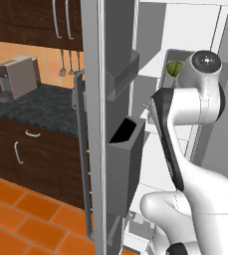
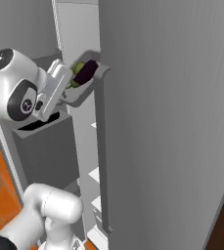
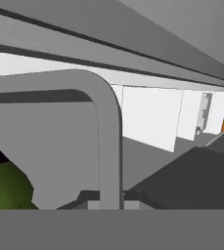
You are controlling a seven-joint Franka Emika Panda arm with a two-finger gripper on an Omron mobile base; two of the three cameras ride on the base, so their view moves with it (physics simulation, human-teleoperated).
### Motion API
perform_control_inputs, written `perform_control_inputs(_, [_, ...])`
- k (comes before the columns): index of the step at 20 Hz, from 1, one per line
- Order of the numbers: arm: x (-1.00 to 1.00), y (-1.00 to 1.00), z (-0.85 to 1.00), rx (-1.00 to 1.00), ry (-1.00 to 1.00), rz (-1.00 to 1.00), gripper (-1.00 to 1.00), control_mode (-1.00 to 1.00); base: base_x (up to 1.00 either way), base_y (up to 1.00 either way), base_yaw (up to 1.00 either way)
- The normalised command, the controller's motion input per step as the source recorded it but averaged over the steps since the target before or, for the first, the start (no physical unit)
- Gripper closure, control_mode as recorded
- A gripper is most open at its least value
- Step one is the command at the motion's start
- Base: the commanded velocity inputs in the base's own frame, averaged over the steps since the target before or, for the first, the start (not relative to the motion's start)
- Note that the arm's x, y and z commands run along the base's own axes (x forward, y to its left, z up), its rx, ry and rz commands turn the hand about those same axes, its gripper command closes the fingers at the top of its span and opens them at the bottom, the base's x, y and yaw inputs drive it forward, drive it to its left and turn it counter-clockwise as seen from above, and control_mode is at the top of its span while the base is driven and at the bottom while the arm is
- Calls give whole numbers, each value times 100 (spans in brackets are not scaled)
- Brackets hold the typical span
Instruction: Take the meat container that has the fish and place it on the second highest rack of the freezer. Then take the vegetable container that has the eggplant and lime and place it on the highest rack of the freezer.
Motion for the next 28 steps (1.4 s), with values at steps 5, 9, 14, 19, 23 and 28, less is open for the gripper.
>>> perform_control_inputs(5, [40, 0, 1, 1, 5, -5, 100, -100, 0, 0, 0])
perform_control_inputs(9, [43, -28, 16, 9, 11, 2, 100, -100, 0, 0, 0])
perform_control_inputs(14, [50, -26, 19, 8, 17, 0, 100, -100, 0, 0, 0])
perform_control_inputs(19, [30, -6, 11, -1, 2, 0, 100, -100, 0, 0, 0])
perform_control_inputs(23, [38, -16, 13, 0, 5, -4, 100, -100, 0, 0, 0])
perform_control_inputs(28, [46, -24, -2, 0, 5, -8, 100, -100, 0, 0, 0])
